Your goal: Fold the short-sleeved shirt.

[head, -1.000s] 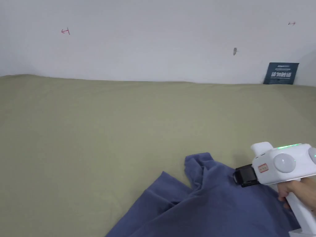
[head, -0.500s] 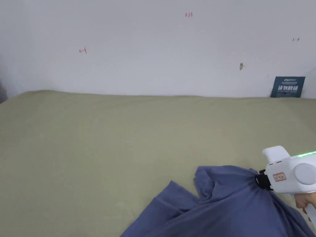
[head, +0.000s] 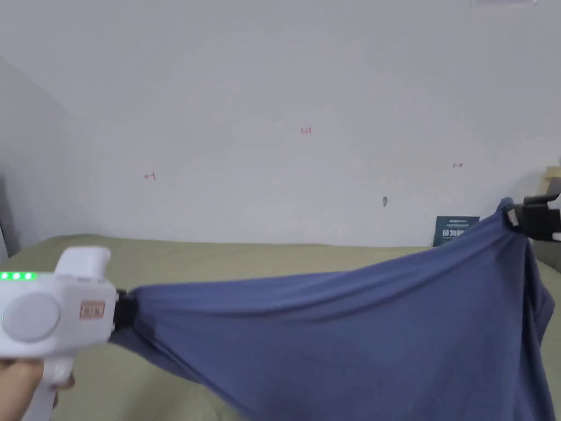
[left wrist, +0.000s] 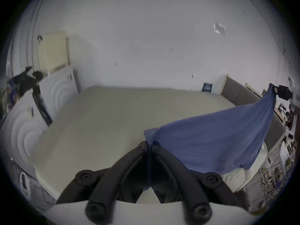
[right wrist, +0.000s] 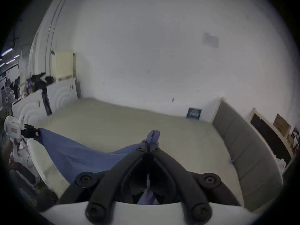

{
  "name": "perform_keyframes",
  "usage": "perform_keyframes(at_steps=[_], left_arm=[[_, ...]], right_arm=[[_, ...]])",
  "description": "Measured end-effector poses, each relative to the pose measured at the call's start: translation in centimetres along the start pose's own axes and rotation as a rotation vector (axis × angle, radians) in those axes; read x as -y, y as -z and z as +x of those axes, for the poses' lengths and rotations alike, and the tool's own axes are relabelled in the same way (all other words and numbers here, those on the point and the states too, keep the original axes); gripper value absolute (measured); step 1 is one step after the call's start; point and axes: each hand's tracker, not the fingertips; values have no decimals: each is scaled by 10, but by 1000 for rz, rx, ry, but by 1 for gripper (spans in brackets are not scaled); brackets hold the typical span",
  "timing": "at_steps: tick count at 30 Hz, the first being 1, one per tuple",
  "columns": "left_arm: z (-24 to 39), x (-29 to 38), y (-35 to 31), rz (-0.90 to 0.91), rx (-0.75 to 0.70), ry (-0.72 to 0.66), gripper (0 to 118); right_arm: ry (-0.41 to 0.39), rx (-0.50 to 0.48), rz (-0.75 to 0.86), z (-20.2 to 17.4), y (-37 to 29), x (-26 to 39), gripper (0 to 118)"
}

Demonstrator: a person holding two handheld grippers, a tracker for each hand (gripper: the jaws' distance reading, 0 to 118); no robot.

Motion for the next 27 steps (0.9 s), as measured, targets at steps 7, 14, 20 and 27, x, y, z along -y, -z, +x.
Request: perform_keyframes(at_steps=[7,14,20,27], left_arm=[[15,-95,-37,99,5,-1,2],[22,-113,-37,94,-27,25,2],[26,-115,-15,67,-47,37,2],[35,-158,27,75,-87,39,2]], right_arm=[[80,68,88,19,-36,-24,3],[128,75,78,17,-8,-13,3],[147,72,44,20,27,-13,3],[107,101,26,26,82,-52,3]])
